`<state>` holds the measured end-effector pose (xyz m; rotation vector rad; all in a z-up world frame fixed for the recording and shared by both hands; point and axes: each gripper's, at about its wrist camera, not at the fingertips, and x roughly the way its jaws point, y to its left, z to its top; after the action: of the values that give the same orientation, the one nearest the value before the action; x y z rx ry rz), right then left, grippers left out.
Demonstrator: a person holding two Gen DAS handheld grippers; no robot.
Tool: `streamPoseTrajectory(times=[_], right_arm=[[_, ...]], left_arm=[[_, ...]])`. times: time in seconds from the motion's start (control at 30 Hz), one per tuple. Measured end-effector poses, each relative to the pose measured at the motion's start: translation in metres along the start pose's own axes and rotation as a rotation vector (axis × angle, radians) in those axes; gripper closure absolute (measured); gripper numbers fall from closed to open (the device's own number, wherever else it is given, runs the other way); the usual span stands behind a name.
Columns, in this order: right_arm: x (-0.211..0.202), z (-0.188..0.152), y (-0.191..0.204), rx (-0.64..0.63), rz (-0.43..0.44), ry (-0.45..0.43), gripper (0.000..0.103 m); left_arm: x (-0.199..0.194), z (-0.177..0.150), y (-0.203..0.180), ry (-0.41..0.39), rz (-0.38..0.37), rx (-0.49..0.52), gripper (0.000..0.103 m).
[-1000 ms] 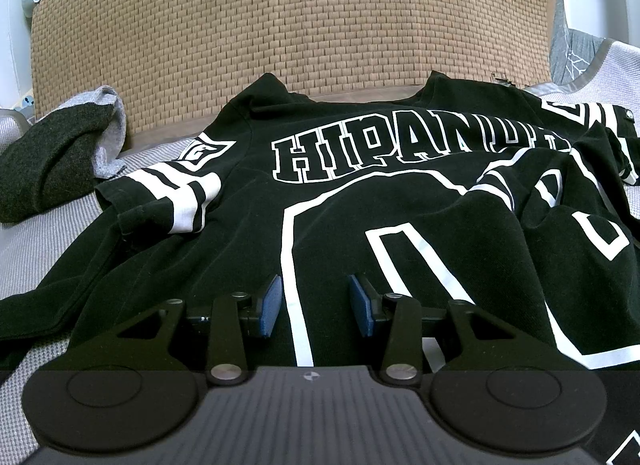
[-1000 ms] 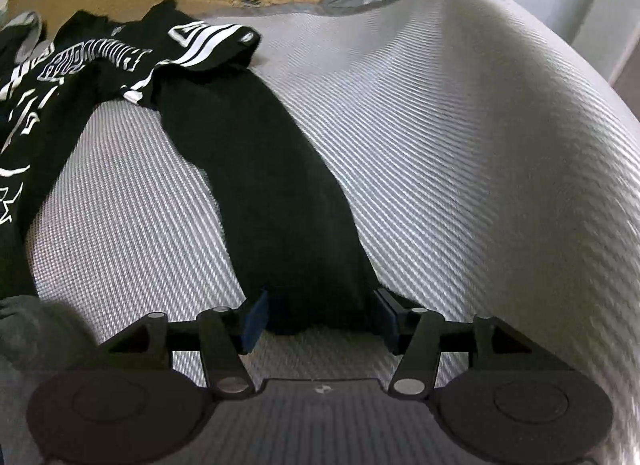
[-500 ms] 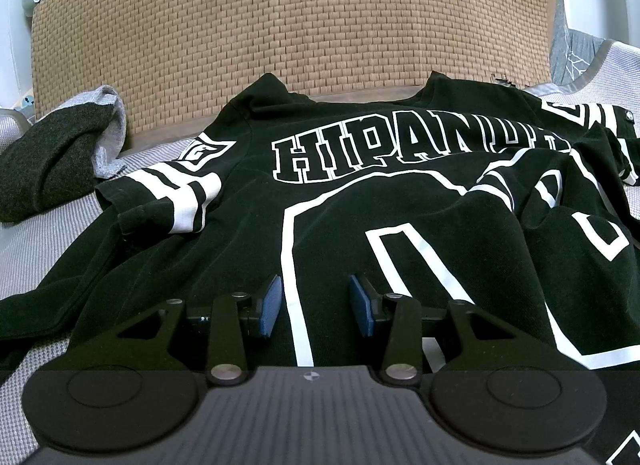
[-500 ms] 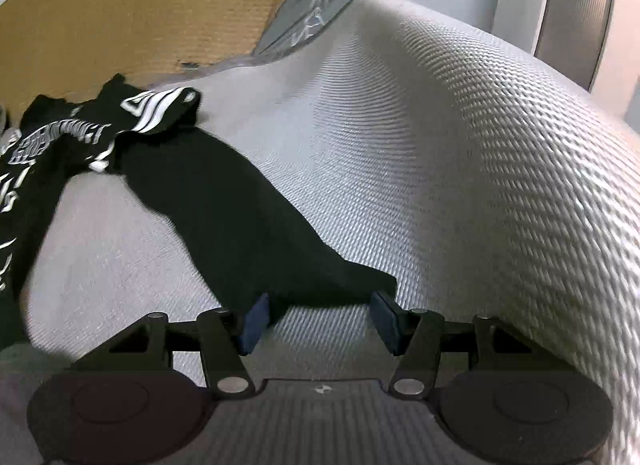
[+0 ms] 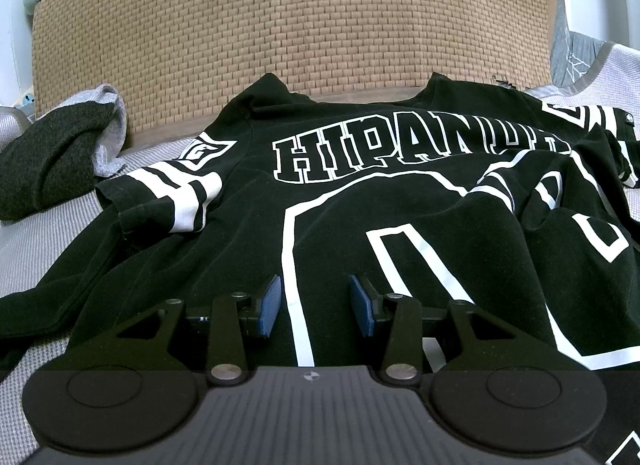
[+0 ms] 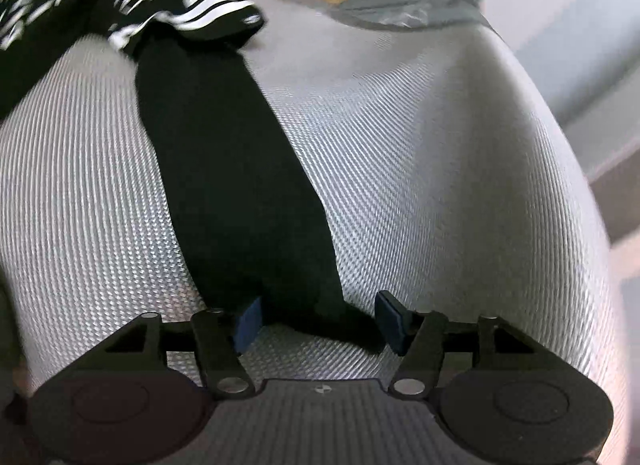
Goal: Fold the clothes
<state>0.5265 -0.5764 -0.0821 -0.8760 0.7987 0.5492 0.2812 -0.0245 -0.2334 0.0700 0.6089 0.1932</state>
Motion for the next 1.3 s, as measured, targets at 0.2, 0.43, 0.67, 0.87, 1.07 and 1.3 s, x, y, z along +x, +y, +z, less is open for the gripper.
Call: streamPoseTrajectory(times=[0.2,0.43,0.67,0.87,1.07,1.3], right_arm=[[0.013,0.009,-0.032,0.173,0.258,0.115,0.081],[-0.029,0.023,-0.066,0.331,0.385,-0.016,0.086],[-0.04,0.024,-0.129,0.589,0.506,-0.038,0.083],[-0.034,0.014,-0.123,0.534,0.42,0.036,0.077],[-0.035,0.011,-0.091,0.428,0.38,0.032,0.061],[-0.044,-0.014,-0.03,0.271,0.314,0.003,0.061]], left_arm=[[0.0,0.001,0.001,0.0,-0.004,-0.002,0.06],[0.0,0.001,0.001,0.0,-0.005,-0.006,0.06],[-0.001,0.0,0.002,-0.001,-0.005,-0.006,0.06],[-0.001,0.001,0.003,0.0,-0.006,-0.007,0.059],[-0.001,0.002,0.002,0.0,-0.005,-0.007,0.059],[-0.001,0.001,0.003,-0.002,-0.006,-0.006,0.059]])
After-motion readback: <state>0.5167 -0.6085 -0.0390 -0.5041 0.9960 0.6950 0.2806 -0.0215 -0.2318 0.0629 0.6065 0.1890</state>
